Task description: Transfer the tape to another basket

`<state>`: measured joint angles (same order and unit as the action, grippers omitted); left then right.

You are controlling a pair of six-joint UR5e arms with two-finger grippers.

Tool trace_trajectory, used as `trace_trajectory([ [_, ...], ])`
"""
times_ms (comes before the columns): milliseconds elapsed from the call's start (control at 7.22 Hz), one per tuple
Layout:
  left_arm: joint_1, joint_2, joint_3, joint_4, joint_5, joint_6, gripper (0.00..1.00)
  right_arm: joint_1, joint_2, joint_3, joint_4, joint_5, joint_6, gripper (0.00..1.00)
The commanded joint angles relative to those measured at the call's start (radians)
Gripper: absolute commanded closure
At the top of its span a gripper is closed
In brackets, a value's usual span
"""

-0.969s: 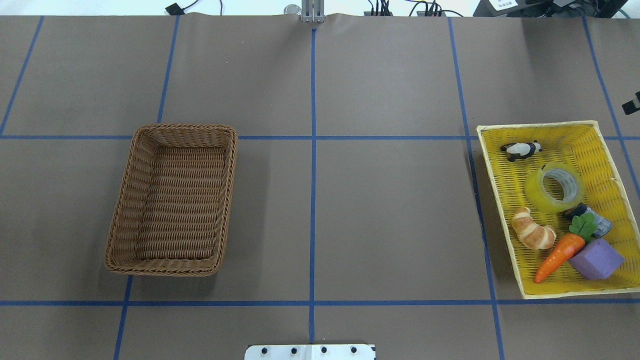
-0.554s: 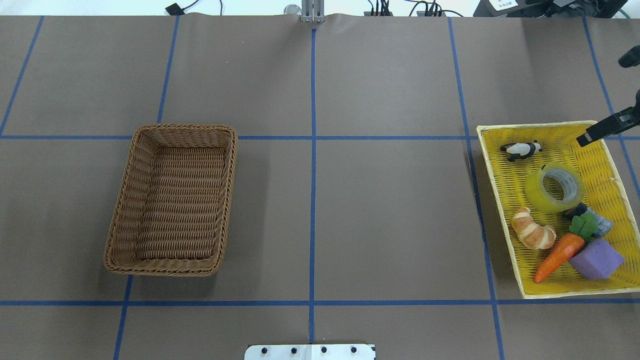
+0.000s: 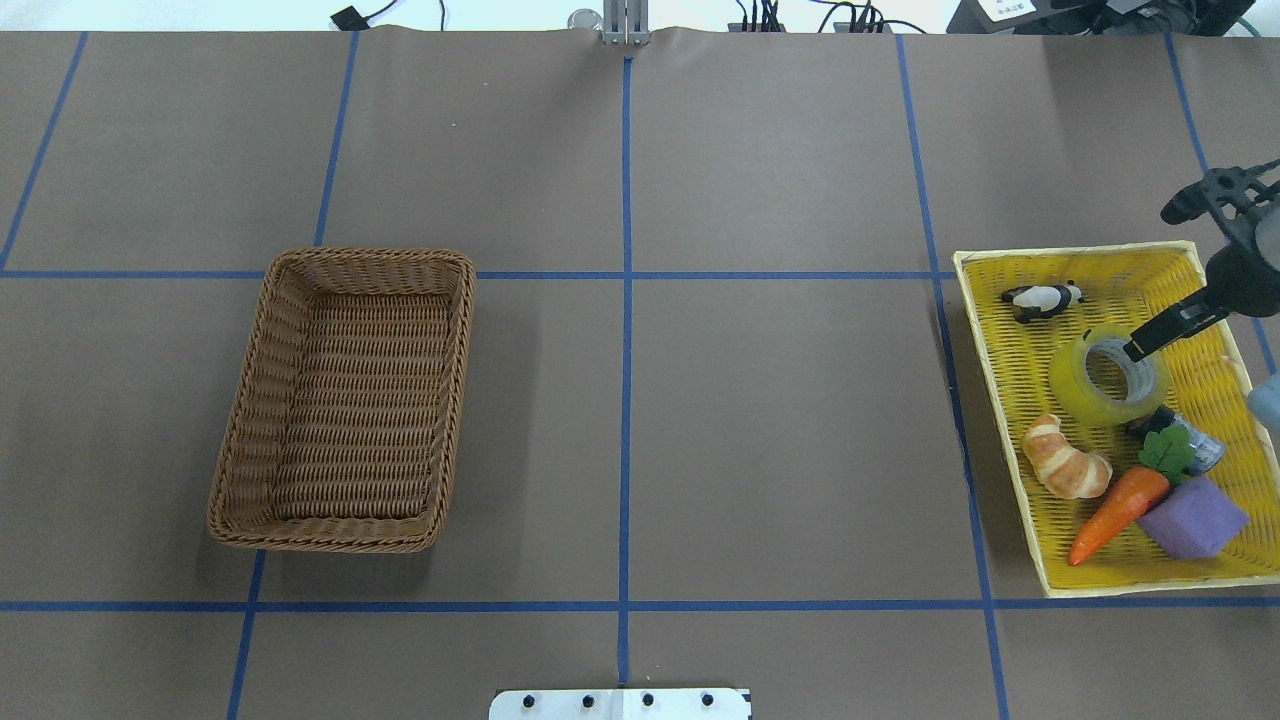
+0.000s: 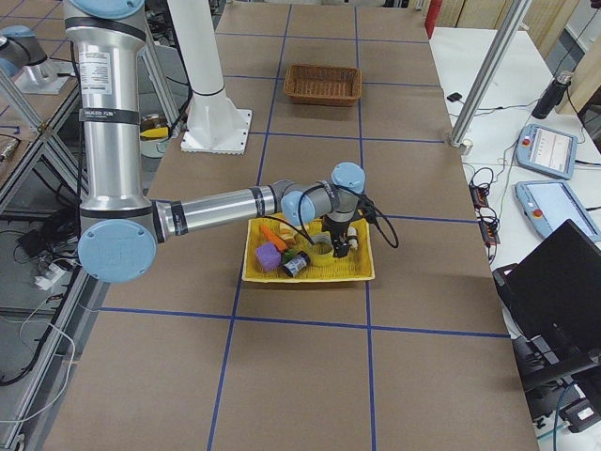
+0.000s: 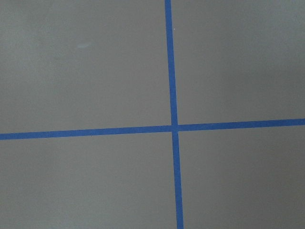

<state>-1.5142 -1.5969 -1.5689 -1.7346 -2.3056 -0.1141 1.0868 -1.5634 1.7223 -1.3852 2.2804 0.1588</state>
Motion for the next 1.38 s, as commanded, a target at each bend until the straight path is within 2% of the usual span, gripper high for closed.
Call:
trace_trajectory([
  [0, 0.0, 0.0, 0.001, 0.0, 0.0, 0.001, 0.01, -0.028, 0.006, -0.047, 0.0, -0.012, -0.062, 0.0],
  [415, 0.0, 0.0, 0.001, 0.0, -0.002, 0.002, 0.01, -0.03, 0.008, -0.087, 0.002, -0.002, -0.082, 0.0],
  [554, 0.0, 0.0, 0.0, -0.002, -0.005, 0.002, 0.01, -0.03, 0.017, -0.101, 0.002, -0.004, -0.085, 0.03],
  [692, 0.0, 0.0, 0.0, -0.002, -0.005, 0.004, 0.01, -0.03, 0.029, -0.104, -0.001, -0.002, -0.082, 0.17],
  [831, 0.0, 0.0, 0.0, -0.002, -0.006, 0.004, 0.01, -0.03, 0.034, -0.115, 0.0, -0.001, -0.078, 0.5],
  [969, 0.0, 0.0, -0.002, -0.002, -0.006, 0.004, 0.01, -0.03, 0.034, -0.113, 0.0, 0.001, -0.067, 0.97],
  [1108, 0.0, 0.0, -0.003, -0.002, -0.008, 0.002, 0.01, -0.03, 0.034, -0.115, 0.0, 0.013, -0.068, 1.0],
  [1246, -0.001, 0.0, -0.003, -0.002, -0.026, 0.002, 0.01, -0.028, 0.04, -0.098, 0.002, 0.069, -0.071, 1.0],
])
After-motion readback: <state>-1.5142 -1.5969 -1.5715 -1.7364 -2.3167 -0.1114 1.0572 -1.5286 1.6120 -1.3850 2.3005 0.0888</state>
